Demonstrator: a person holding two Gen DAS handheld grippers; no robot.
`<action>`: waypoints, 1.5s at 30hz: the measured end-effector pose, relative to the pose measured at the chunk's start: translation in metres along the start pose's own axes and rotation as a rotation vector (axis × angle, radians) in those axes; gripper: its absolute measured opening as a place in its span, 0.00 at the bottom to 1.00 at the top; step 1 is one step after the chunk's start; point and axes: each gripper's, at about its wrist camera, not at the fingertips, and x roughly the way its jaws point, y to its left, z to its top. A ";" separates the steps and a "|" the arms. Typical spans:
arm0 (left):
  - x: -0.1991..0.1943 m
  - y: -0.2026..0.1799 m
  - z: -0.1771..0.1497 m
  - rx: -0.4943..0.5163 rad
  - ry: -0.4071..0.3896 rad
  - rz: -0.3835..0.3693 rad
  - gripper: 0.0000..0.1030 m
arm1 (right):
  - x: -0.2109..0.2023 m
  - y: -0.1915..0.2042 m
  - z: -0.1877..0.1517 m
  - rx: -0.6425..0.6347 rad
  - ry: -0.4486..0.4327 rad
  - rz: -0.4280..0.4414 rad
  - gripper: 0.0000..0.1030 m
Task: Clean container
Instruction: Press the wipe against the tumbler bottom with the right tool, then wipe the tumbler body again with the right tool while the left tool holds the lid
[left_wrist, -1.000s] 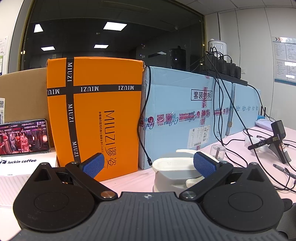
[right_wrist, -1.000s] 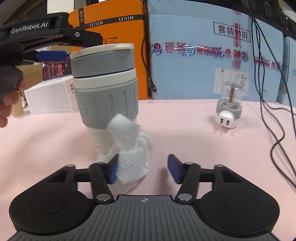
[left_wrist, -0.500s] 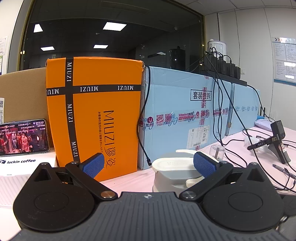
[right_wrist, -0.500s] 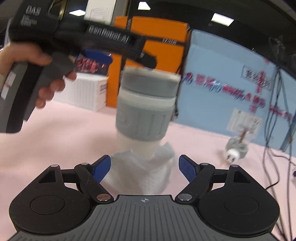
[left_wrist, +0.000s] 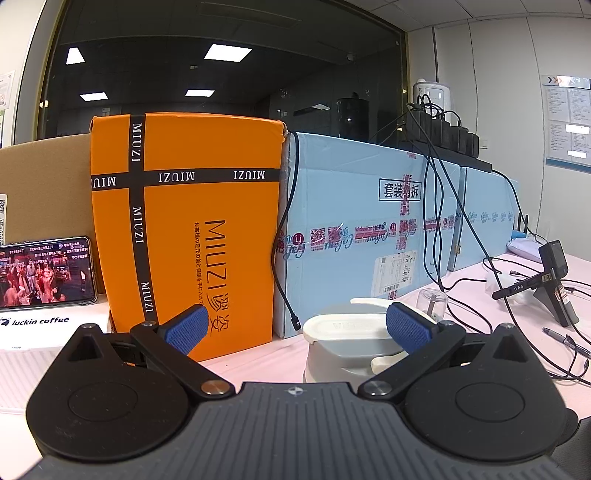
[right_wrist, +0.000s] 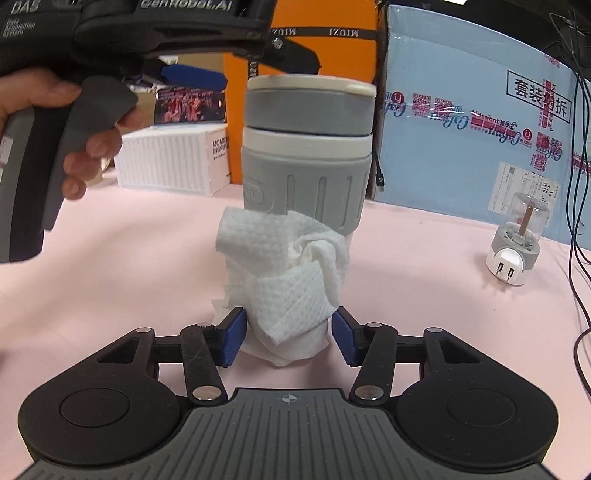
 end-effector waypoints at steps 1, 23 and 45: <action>0.000 0.000 0.000 0.000 0.000 0.000 1.00 | -0.001 0.001 0.000 -0.001 -0.010 -0.001 0.55; 0.002 0.003 -0.001 -0.009 -0.004 0.013 1.00 | -0.036 -0.006 0.045 0.122 -0.350 0.016 0.13; 0.001 -0.001 -0.001 -0.009 -0.001 -0.001 1.00 | -0.011 -0.006 0.014 0.157 -0.186 0.010 0.13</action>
